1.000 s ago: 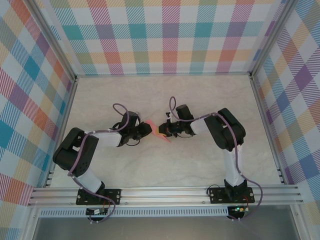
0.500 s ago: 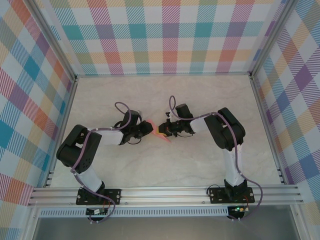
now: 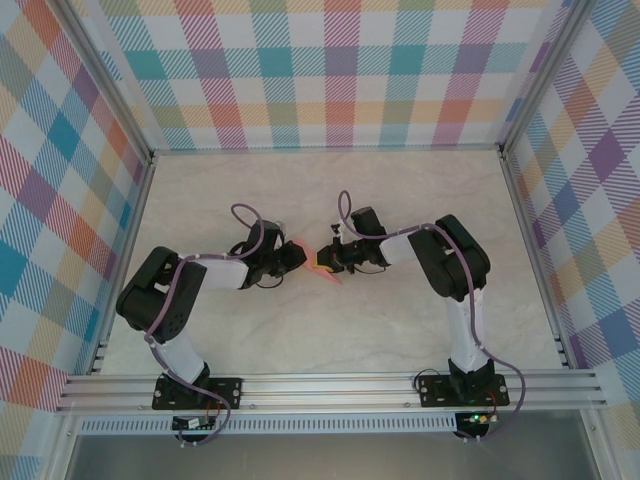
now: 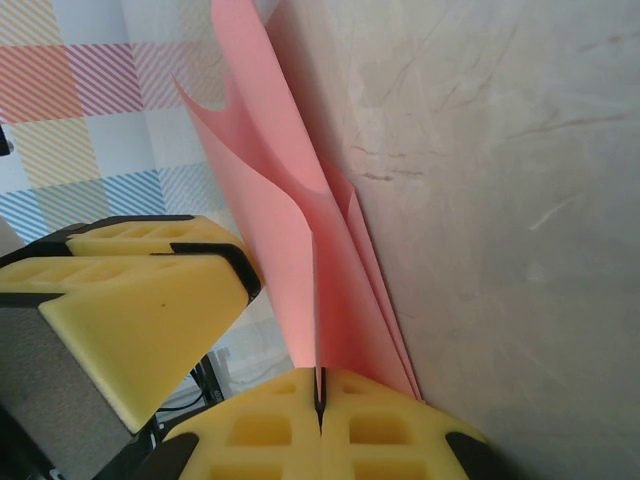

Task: Fold a paper plane with a square sheet of paper (pick it up from the middle)
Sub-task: Fold the wing for the fifth time at the center of the table.

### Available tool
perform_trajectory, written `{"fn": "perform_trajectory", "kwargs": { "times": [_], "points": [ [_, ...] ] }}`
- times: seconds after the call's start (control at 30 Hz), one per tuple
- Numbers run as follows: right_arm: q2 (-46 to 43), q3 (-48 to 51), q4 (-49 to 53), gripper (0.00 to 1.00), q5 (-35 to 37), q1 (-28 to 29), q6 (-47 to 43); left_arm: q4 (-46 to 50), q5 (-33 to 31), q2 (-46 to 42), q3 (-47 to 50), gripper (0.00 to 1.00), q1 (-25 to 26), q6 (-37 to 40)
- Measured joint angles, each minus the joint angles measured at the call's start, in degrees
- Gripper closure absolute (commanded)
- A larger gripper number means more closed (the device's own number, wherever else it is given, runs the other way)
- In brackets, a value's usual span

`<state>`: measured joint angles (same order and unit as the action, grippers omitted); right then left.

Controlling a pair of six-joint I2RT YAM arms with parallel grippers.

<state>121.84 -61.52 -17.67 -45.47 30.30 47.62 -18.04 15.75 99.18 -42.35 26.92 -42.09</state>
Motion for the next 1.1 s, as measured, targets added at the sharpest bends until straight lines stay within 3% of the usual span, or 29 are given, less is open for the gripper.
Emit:
{"fn": "perform_trajectory", "kwargs": {
  "times": [1.1],
  "points": [
    [0.3,-0.4,0.7,1.00,-0.5,-0.2,0.0,2.8,-2.3,2.8,-2.9,0.86,0.1,4.9]
  ]
}}
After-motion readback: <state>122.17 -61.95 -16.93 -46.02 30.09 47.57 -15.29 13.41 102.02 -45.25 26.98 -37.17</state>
